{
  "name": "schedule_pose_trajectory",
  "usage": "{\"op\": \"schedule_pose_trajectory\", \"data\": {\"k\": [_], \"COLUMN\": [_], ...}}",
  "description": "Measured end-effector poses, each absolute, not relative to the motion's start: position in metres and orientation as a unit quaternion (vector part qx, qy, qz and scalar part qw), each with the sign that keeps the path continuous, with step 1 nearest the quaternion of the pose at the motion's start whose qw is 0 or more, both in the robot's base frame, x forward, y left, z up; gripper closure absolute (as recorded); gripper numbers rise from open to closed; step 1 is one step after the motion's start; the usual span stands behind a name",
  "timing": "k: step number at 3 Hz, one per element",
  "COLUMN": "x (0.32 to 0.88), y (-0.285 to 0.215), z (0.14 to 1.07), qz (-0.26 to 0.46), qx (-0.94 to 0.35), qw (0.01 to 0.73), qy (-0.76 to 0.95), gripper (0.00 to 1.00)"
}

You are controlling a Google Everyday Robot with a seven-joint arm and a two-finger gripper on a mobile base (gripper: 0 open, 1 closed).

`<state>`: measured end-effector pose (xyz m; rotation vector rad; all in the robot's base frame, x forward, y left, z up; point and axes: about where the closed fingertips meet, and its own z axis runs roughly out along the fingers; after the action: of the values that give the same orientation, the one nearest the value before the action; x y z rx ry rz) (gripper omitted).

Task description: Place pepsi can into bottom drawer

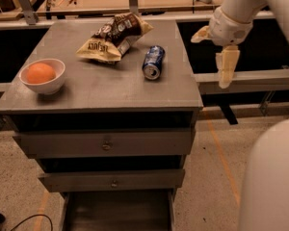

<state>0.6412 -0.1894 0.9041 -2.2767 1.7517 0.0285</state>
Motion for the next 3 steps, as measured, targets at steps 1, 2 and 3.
{"op": "schedule_pose_trajectory", "data": {"k": [1,2,3], "x": [0.657,0.658,0.667], "y": [-0.167,-0.144,-0.139], "z": [0.904,0.893,0.891], "qz": [-0.035,-0.037,-0.052], "qx": [-0.852,-0.905,-0.926], "qw": [0.092,0.075,0.083], "qy": [0.514,0.416,0.364], "gripper": [0.0,0.0,0.0]}}
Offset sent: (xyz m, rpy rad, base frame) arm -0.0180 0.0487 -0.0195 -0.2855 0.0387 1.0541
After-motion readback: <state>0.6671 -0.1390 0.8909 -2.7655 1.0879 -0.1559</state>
